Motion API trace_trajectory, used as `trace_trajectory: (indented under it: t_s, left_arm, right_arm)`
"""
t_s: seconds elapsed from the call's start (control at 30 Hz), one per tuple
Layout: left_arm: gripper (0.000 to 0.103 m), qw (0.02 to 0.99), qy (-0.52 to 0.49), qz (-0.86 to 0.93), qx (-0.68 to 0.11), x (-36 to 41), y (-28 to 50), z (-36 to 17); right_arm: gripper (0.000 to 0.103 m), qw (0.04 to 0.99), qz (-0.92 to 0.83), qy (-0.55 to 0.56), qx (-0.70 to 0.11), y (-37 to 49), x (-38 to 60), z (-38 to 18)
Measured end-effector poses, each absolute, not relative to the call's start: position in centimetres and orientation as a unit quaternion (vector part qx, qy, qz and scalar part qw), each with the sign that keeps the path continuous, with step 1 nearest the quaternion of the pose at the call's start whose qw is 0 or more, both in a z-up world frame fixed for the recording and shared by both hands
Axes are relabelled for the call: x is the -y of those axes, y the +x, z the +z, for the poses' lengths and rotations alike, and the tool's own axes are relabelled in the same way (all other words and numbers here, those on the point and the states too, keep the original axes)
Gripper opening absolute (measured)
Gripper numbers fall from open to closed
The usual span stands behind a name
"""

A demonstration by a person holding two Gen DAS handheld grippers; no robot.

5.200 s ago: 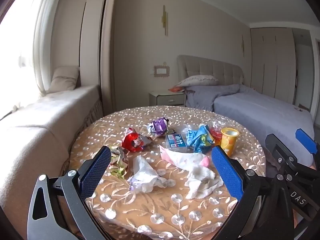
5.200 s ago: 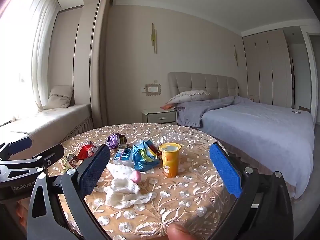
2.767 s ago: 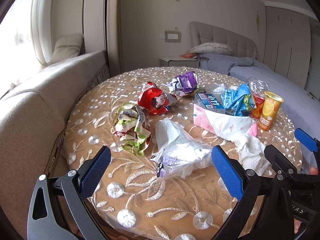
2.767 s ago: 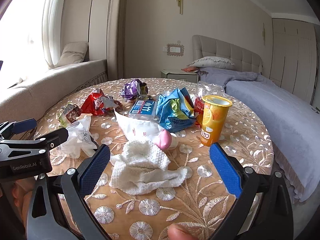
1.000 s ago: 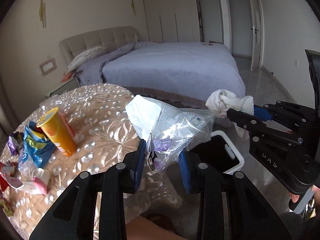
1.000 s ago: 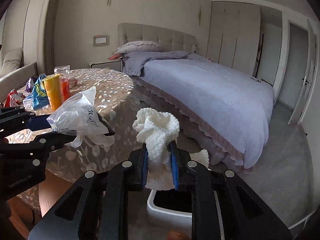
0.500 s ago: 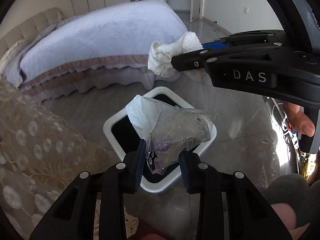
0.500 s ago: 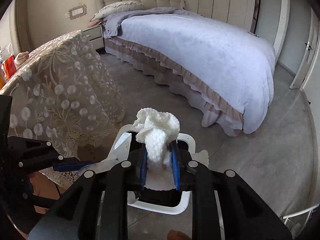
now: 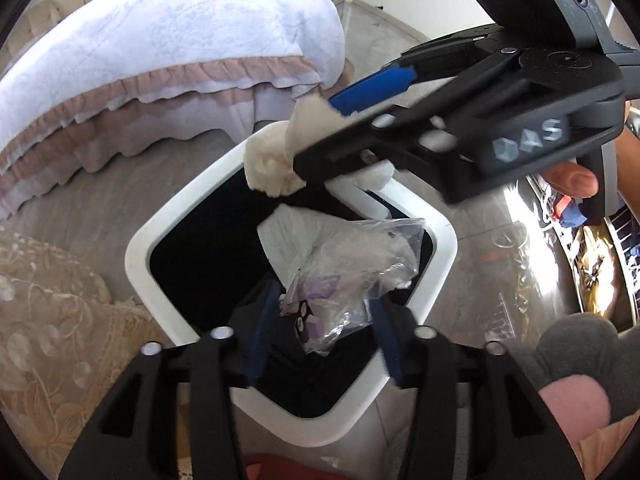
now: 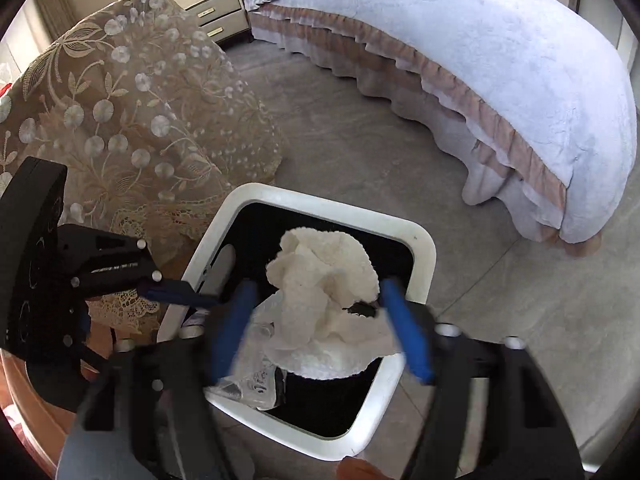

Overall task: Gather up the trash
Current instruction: 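Carry the plastic bag and tissue to the white bin and open both tools, then move both tools back to the table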

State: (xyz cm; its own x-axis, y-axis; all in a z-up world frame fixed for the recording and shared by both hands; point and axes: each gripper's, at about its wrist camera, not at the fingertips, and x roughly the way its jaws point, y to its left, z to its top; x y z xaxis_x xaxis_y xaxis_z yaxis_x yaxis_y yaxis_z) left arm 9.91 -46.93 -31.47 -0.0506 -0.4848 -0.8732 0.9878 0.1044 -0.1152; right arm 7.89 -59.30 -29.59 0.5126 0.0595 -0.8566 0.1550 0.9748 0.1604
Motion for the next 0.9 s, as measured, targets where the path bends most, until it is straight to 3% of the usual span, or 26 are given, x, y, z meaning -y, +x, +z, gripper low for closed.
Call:
trace_trajectory:
  t_s: [0.03,0.07,0.37,0.9]
  left_arm:
    - [0.097,0.619,0.299,-0.596,-0.414,47.1,10.5,-31.8]
    - [0.099,0.614,0.294,-0.604,-0.414,47.1,10.5,-31.9]
    - [0.099,0.626,0.292,-0.604,-0.396,46.1,9.7,-29.6]
    - [0.098,0.726,0.261,-0.568,-0.285,39.8,4.4,-18.1]
  right_arm:
    - [0.099,0.864,-0.016,0.117,-0.49,7.8,59.5,-29.6]
    - [0.099,0.86,-0.01,0.123,-0.495,7.8,59.8,-29.6]
    - [0.099,0.868,-0.023,0.122,-0.481,7.3,60.0,-27.3]
    - [0.099,0.919,-0.009,0.057,-0.39,3.2,53.4,-17.8]
